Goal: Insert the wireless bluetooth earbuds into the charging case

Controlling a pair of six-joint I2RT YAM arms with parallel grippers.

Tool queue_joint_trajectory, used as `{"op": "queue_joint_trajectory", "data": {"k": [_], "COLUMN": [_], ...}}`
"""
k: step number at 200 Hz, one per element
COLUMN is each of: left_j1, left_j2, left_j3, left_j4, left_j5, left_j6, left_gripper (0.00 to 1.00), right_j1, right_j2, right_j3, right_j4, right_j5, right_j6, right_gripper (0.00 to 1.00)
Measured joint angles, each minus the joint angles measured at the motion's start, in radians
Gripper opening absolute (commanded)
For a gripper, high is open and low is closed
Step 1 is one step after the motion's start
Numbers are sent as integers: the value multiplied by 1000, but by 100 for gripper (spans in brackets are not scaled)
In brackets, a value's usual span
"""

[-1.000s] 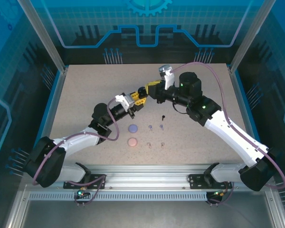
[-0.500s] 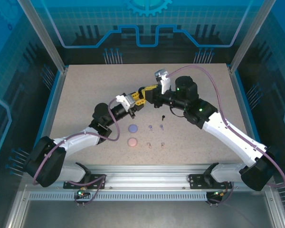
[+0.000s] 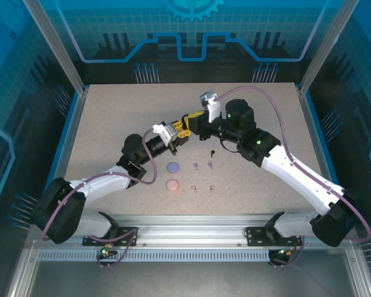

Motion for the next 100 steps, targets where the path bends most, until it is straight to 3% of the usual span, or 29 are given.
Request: {"op": "queue_joint_trajectory", "data": {"k": [100], "left_j1": [0], "left_j2": [0], "left_j3": [0], "left_j4": [-19], "left_j5": [-10], "left_j6": [0], "left_gripper": [0], "right_j1": [38], "right_j2": [8], "right_j3": [-3], "right_j4": [-17], "right_j5": [78], "right_j6": [-81], "right_gripper": [13]}}
